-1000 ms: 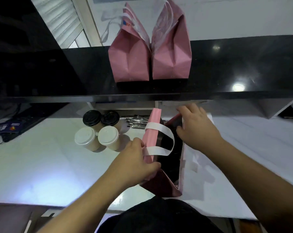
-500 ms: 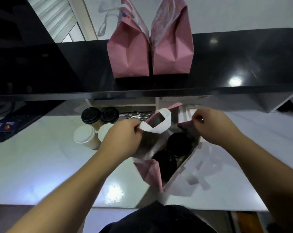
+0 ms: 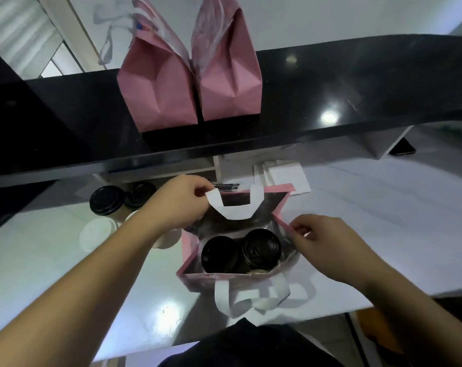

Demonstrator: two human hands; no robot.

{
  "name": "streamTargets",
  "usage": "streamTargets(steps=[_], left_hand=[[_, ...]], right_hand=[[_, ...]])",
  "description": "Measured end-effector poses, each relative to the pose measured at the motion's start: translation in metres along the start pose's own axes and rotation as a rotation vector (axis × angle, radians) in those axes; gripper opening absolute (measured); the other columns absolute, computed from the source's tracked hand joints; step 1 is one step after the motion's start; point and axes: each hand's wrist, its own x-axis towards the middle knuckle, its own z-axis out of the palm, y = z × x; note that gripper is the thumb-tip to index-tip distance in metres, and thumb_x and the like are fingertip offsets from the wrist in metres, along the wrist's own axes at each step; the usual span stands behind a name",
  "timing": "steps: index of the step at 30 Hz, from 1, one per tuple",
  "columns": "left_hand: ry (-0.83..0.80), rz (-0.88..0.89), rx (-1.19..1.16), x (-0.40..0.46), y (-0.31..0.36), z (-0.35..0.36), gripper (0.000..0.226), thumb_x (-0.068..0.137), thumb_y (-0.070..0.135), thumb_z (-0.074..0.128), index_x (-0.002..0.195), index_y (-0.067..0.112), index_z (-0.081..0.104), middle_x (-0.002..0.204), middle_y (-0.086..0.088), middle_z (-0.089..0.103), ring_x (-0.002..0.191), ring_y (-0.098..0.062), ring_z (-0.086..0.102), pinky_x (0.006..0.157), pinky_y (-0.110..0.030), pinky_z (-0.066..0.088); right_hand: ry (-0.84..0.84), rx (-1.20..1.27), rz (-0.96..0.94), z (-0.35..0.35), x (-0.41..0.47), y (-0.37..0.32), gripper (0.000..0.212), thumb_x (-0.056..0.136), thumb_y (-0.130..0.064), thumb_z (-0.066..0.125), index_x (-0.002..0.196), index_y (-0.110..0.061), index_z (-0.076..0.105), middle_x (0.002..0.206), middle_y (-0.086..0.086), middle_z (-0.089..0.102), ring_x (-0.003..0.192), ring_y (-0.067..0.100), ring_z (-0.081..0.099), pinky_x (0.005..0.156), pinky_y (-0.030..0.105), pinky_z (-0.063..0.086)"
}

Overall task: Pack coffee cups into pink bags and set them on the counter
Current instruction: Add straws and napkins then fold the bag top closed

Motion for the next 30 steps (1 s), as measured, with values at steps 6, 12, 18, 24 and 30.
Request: streamTargets(steps=[6, 12, 18, 24, 30], left_hand=[[-0.133, 0.021, -0.251, -0.003, -0.015, -0.004, 0.01, 0.086, 0.031, 0.082, 0.092, 0.039, 0.079, 0.092, 0.014, 0.078, 0.08, -0.011, 0.076, 0.07, -0.033, 0.065], [-0.119, 0.049, -0.449, -0.009, -0.039, -0.004, 0.016, 0.089, 0.033, 0.083, 0.104, 0.033, 0.08, 0.104, 0.005, 0.079, 0.094, -0.017, 0.076, 0.087, -0.042, 0.063], [0.072, 0.016, -0.477, -0.005, -0.047, 0.007, 0.023, 0.099, 0.021, 0.07, 0.097, 0.042, 0.081, 0.098, 0.012, 0.078, 0.089, -0.009, 0.075, 0.066, -0.014, 0.057], [0.045, -0.006, -0.489, -0.001, -0.046, 0.006, 0.023, 0.101, 0.023, 0.068, 0.101, 0.042, 0.08, 0.101, 0.013, 0.078, 0.089, -0.008, 0.075, 0.064, -0.021, 0.059], [0.053, -0.051, -0.556, -0.002, -0.041, 0.007, 0.02, 0.098, 0.02, 0.069, 0.099, 0.035, 0.082, 0.097, 0.008, 0.079, 0.086, -0.008, 0.075, 0.062, -0.017, 0.057]], right_hand=[[-0.043, 0.162, 0.083, -0.011, 0.022, 0.019, 0.024, 0.096, -0.041, 0.048, 0.094, -0.04, 0.072, 0.086, -0.026, 0.071, 0.081, -0.009, 0.065, 0.069, 0.022, 0.054], [0.031, 0.113, 0.236, 0.005, 0.093, 0.056, 0.02, 0.094, -0.024, 0.053, 0.094, -0.029, 0.072, 0.091, -0.012, 0.074, 0.077, 0.011, 0.07, 0.078, 0.041, 0.062], [0.023, -0.06, 0.192, 0.034, 0.172, 0.067, 0.029, 0.096, -0.023, 0.058, 0.122, -0.015, 0.066, 0.114, 0.009, 0.072, 0.097, 0.029, 0.067, 0.08, 0.033, 0.051], [0.04, -0.115, 0.243, 0.052, 0.238, 0.072, 0.049, 0.098, -0.039, 0.061, 0.137, -0.009, 0.059, 0.133, 0.016, 0.062, 0.118, 0.036, 0.06, 0.098, 0.042, 0.053], [-0.038, -0.27, 0.264, 0.072, 0.269, 0.079, 0.068, 0.092, -0.051, 0.065, 0.136, -0.002, 0.052, 0.13, 0.023, 0.055, 0.119, 0.041, 0.053, 0.098, 0.045, 0.048]])
